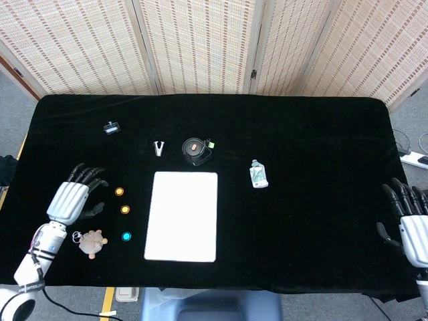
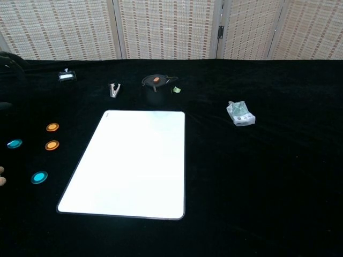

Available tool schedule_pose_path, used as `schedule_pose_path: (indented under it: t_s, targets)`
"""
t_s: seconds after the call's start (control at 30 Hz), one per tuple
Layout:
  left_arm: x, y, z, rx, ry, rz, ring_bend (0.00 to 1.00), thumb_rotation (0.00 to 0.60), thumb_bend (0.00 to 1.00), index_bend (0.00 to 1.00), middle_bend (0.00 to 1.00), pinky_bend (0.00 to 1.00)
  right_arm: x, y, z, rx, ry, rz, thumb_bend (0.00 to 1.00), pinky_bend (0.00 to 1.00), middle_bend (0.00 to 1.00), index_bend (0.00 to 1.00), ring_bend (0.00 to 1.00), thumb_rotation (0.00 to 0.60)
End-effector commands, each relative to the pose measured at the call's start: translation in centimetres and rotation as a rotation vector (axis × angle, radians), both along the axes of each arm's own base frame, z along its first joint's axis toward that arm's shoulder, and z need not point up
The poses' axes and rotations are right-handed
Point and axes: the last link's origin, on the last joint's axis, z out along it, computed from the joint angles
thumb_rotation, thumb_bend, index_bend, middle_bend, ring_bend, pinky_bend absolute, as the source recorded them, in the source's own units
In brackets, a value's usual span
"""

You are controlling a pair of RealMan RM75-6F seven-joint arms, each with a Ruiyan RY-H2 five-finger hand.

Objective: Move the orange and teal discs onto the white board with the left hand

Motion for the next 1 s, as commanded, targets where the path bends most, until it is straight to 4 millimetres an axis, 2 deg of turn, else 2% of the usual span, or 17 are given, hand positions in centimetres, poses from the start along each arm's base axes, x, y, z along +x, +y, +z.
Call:
schedule_pose_path:
  t_s: [0.03,0.4,0.7,1.0]
  targets:
    - [0.2,1.9,-1.6,-0.025,0.029,0.021,0.16,0.6,0.36,0.4,0.19,0.0,0.0,0.0,0.0,0.001,0.001,0.0,0.43,0.0,0.0,0.0,0.01,0.6]
    - [-1.0,3.9,-5.4,-0.091,0.079,0.121,0.1,0.6,0.36,0.4,0.17,0.0,-0.2,-0.1,-0.1,0.007,0.0,-0.011,0.43,0.0,0.0,0.0,0.02,0.6]
    - [-0.8,4.9,-7.1,-0.102,0.085,0.144,0.01,0.6,0.36,0.4,0.12,0.0,-0.3,-0.2,-0.2,0.011,-0.002,-0.015,0.43,0.0,0.0,0.0,0.01,0.6]
    - [-1.3,5.8,-8.2,-0.108,0.1,0.185,0.0,0.6,0.37,0.42,0.1,0.0,-0.4,-0.1,-0.2,0.009,-0.004,-0.022,0.43,0.0,0.0,0.0,0.0,0.6]
